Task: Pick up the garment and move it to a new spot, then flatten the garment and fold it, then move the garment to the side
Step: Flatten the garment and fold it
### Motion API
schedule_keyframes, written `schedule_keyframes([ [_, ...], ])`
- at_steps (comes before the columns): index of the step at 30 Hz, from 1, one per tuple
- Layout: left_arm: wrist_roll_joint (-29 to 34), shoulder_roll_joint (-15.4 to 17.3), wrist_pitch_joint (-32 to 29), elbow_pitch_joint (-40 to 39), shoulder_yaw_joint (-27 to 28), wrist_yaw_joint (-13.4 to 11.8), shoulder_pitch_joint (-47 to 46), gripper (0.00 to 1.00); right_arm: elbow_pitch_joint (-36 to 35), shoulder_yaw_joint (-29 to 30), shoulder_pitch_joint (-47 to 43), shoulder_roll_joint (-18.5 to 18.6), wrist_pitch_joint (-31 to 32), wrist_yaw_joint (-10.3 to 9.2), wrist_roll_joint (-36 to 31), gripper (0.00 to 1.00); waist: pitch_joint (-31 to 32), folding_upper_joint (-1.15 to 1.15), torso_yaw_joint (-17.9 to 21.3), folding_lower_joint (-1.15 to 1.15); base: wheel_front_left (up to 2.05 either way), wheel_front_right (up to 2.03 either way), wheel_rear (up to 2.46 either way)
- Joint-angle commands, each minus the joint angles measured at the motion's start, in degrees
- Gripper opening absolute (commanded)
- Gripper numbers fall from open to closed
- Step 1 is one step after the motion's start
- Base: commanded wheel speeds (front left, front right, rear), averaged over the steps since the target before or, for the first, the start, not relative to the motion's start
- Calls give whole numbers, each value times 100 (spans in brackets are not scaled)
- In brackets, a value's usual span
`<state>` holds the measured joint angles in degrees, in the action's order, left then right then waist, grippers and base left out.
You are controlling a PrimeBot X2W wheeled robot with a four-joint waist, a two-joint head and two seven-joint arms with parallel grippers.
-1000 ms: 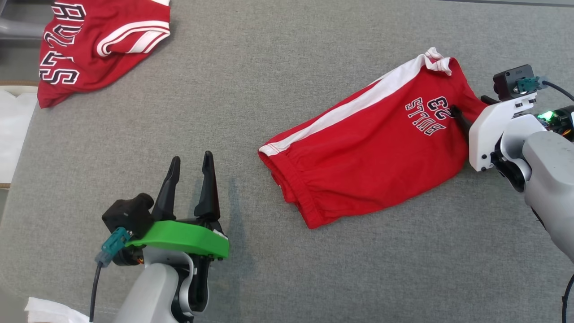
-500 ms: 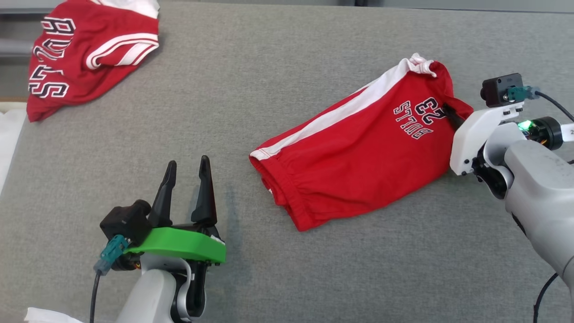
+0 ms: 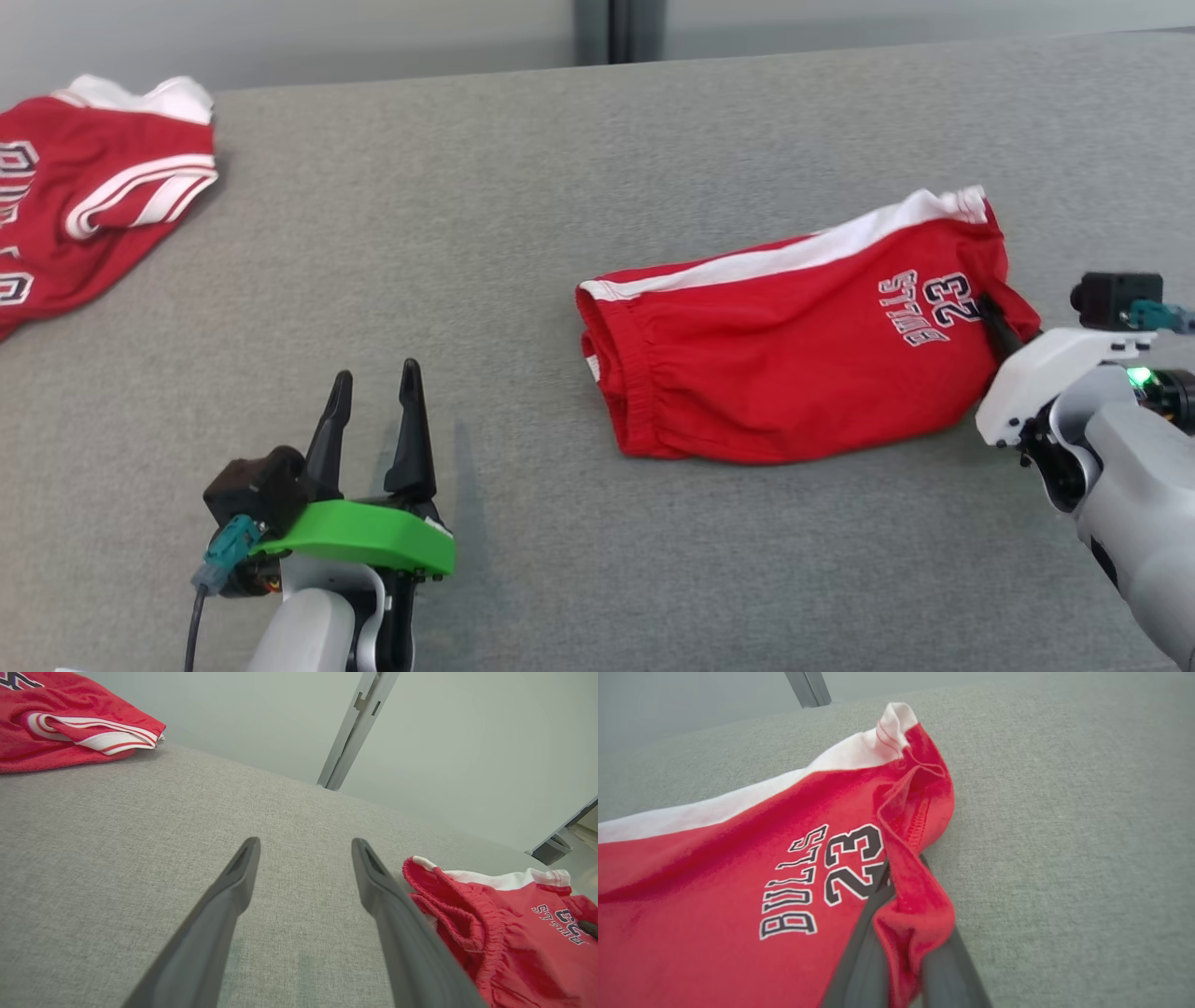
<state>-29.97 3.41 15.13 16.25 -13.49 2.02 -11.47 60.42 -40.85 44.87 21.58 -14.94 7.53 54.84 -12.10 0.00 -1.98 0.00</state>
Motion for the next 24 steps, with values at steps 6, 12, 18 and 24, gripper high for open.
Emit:
schedule_keyframes([
  [6, 89, -8, 1, 75, 11, 51, 184, 100, -512, 1056, -746, 22, -29, -9, -401, 0, 329, 0, 511, 0, 0, 0, 0],
  [12, 93, -21, 1, 158, -49, 78, 201, 100, -842, 1755, -1161, -185, -31, -8, -1062, 0, 407, 0, 475, 0, 0, 0, 0],
  [18, 37, -32, 2, 226, -82, 74, 276, 100, -1224, 1977, -1149, -523, -31, -8, -1626, 0, 536, 0, 302, 0, 0, 0, 0],
  [24, -10, -41, 1, 235, -92, 57, 329, 100, -1574, 1615, -841, -1059, 67, -8, -2061, 0, 651, 0, 139, 0, 0, 0, 0],
])
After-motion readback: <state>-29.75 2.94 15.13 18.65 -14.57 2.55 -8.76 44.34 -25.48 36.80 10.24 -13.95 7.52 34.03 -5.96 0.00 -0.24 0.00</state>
